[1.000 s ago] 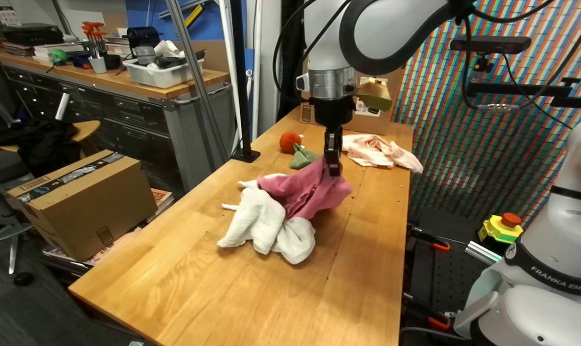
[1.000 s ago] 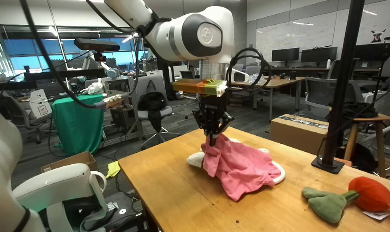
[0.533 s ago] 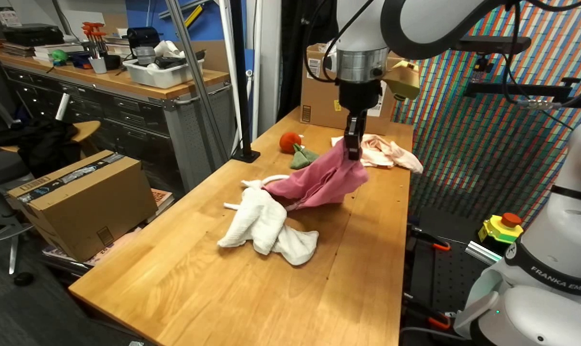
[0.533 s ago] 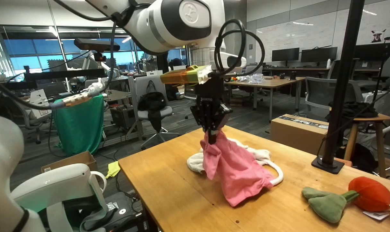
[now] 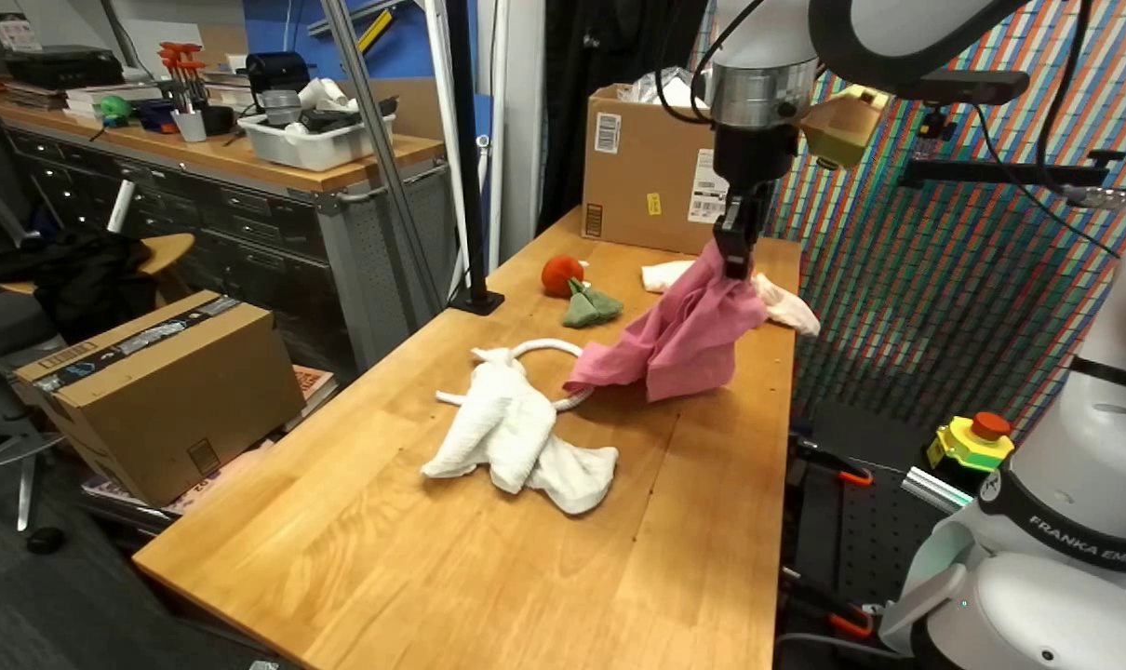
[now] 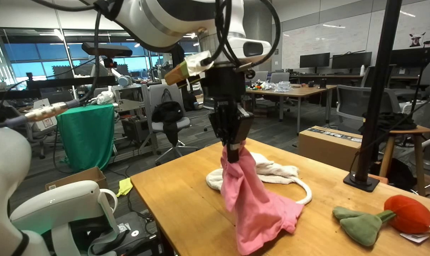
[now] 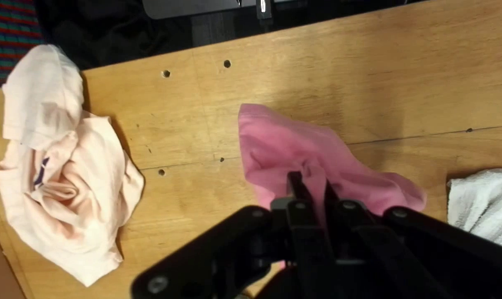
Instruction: Move the peach shirt and then the radish to the right, move the pink shirt forwards, move the towel to the front left side of the table
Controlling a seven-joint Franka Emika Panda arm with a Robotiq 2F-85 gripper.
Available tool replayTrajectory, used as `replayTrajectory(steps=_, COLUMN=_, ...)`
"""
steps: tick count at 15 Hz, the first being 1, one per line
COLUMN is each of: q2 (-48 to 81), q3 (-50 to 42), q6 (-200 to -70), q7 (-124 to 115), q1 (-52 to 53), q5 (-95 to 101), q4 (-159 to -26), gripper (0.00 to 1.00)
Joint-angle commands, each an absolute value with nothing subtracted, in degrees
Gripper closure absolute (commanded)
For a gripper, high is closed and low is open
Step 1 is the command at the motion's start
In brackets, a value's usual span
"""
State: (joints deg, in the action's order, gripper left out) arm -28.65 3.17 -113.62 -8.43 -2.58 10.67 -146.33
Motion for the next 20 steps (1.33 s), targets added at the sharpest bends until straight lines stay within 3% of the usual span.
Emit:
replayTrajectory(steps=1, q2=-35.9, q3=3.7, q6=-110.9, q7=-12.5, q1=-3.9, q5=12.3, q4=-149.7, gripper=0.96)
replayTrajectory(steps=9, q2=-42.0, q3=4.9, q6=-107.8, q7=-15.1, q1=-3.6, q5=11.6, q4=-153.5, gripper=0.96)
replayTrajectory(steps=20, q2=-31.7, q3=6.3, q6=-124.1, q7=-12.9, q1=1.2, q5=7.4, q4=-153.7, gripper=0.96)
